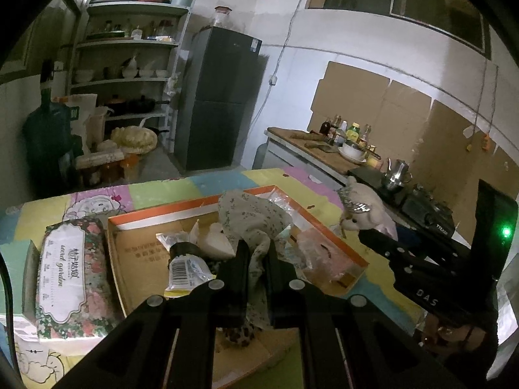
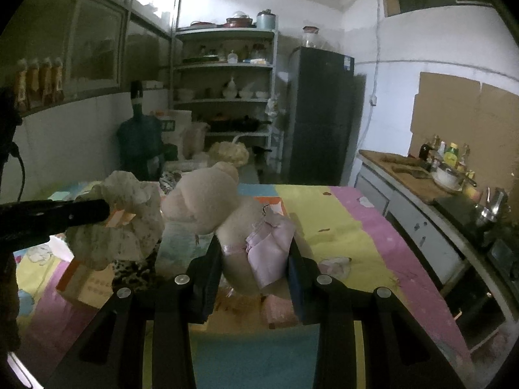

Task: Organize soft objects
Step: 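Carry the scrunchie and plush bear over the orange-rimmed tray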

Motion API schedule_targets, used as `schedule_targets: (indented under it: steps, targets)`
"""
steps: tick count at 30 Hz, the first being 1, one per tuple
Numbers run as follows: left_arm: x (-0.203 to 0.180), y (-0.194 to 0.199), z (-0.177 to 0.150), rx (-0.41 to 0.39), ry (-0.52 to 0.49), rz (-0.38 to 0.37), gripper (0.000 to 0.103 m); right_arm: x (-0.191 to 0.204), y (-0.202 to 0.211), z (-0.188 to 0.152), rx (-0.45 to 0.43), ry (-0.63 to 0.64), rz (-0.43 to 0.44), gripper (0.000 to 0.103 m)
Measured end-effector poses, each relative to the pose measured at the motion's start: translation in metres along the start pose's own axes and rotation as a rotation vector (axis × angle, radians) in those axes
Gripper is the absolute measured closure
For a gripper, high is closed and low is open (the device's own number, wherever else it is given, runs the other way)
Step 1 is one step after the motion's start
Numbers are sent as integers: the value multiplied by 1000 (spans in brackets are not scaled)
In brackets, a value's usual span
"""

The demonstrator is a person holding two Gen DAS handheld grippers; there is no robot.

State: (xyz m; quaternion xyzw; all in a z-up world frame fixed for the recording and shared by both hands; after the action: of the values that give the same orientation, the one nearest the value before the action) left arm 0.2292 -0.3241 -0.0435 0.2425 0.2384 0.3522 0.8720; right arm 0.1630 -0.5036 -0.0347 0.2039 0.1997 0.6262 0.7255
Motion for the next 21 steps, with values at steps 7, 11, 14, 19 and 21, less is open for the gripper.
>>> schedule_targets:
  steps: [7, 11, 14, 19, 21]
  targets:
    - [3, -13, -2, 20, 9, 10, 94, 1, -29, 2, 35, 10, 16, 66]
    - [6, -18, -2, 28, 12, 17, 94, 2, -38, 2, 46, 18, 17, 66]
    - [7, -23, -3, 35, 17, 21, 94, 2, -45, 3, 56, 18, 23, 66]
    - [9, -32, -5, 55, 22, 24, 94, 2, -53, 1, 69, 23, 30, 65]
    - [9, -36, -7, 65, 24, 25, 94, 2, -57, 0, 80, 24, 31, 65]
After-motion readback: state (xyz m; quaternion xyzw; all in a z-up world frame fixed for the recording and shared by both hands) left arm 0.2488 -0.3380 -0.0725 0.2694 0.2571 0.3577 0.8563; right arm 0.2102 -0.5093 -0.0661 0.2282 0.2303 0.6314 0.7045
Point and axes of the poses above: each gripper's, at about its wrist camera, not at the fingertips, and y roughly against the way its jaws point, x to its left, z to its top, the point moved 9 cm from there along -y, roughly the way its jaws point, and after that the axes turned 4 degrees about x, right-handed, at the moved point
